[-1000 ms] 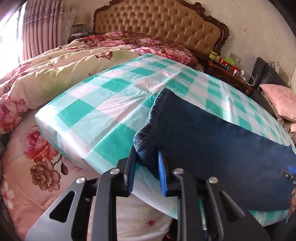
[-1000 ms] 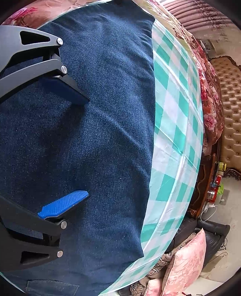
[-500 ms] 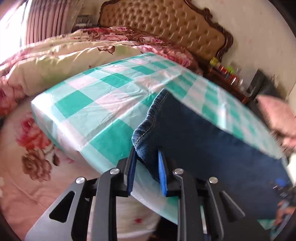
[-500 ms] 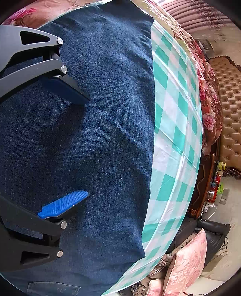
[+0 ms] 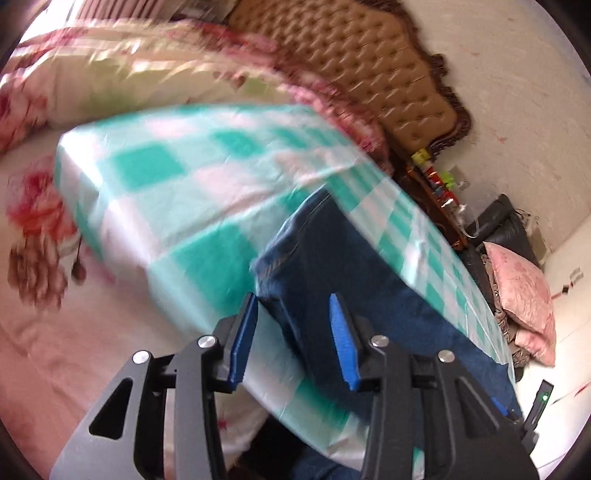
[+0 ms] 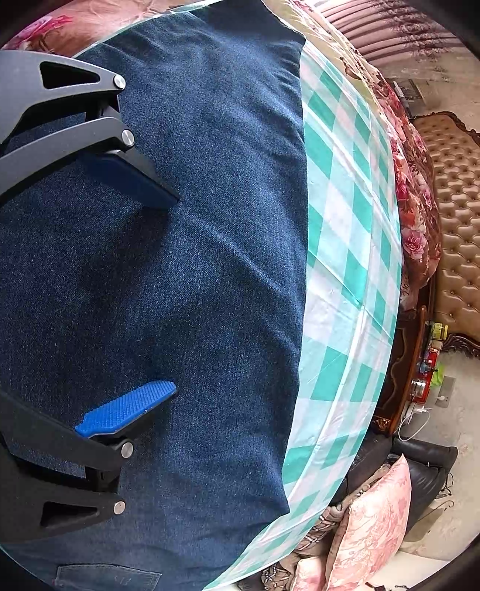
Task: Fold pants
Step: 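Grasp the jeans leg hem with the left gripper and lift it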
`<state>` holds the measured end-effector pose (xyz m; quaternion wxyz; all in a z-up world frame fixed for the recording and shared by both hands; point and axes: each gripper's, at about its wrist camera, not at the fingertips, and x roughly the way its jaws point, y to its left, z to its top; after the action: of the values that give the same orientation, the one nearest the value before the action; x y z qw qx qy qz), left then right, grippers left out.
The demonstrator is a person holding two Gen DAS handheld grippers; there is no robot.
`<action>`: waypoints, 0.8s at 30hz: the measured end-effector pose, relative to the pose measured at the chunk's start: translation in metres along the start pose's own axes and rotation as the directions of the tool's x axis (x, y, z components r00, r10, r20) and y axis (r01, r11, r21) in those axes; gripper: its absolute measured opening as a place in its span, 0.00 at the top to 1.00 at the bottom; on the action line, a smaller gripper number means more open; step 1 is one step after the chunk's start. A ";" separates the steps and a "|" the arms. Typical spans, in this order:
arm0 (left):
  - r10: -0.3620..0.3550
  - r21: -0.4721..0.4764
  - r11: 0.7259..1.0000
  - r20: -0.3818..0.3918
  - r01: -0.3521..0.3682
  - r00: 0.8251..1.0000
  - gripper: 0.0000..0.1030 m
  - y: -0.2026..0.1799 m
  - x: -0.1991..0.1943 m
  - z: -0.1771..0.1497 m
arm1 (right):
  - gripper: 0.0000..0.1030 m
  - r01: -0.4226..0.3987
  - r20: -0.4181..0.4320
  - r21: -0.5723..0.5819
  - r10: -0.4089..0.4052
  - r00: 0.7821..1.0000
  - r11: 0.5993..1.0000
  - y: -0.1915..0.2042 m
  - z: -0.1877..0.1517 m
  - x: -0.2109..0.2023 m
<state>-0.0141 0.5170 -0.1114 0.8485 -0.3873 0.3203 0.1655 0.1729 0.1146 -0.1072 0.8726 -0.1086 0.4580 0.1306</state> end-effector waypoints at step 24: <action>0.040 0.040 0.998 0.020 -0.041 0.999 0.58 -0.013 0.004 -0.014 | 0.58 -0.047 -0.002 -0.099 0.047 0.999 0.994 0.081 0.064 0.030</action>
<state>-0.0099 0.4984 -0.1142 0.8556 -0.3620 0.3232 0.1798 0.2119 0.2142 -0.1019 0.8630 -0.1408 0.4531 0.1736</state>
